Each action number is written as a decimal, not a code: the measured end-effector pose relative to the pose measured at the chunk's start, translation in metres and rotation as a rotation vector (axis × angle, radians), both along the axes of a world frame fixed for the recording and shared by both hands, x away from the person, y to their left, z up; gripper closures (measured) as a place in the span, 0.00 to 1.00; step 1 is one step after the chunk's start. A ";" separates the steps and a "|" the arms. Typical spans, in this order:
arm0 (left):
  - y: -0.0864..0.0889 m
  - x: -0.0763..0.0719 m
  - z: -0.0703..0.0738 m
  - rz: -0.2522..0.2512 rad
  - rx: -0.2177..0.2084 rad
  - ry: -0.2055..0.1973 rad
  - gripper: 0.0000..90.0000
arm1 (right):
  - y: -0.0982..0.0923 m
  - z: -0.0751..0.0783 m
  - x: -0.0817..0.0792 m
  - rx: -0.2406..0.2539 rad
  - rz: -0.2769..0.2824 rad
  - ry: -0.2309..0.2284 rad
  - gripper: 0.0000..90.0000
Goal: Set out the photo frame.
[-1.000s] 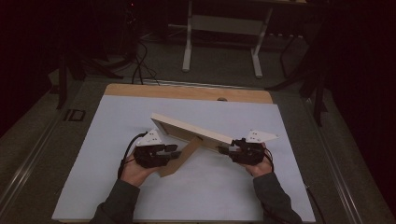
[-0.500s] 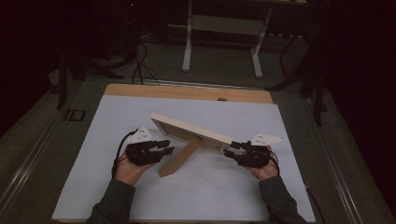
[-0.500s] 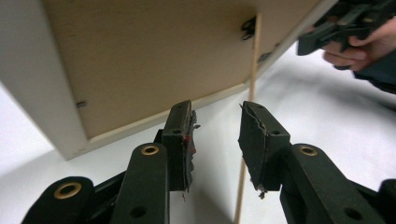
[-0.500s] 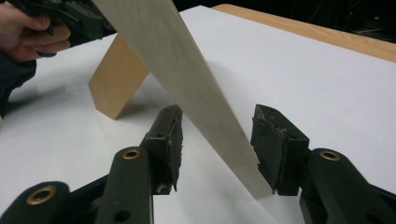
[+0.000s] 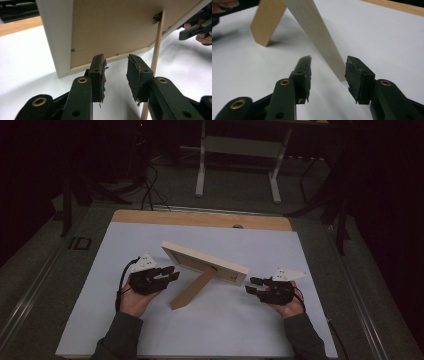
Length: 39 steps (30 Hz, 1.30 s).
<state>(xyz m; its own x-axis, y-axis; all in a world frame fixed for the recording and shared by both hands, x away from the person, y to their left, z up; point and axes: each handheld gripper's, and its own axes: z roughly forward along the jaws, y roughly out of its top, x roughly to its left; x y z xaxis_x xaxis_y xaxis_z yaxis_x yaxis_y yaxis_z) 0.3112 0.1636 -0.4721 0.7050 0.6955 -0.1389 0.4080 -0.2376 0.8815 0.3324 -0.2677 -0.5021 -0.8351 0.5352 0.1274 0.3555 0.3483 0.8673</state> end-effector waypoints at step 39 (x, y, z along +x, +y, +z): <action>-0.014 0.008 0.018 0.069 -0.004 -0.046 1.00 | 0.015 0.013 0.002 -0.026 -0.158 -0.063 1.00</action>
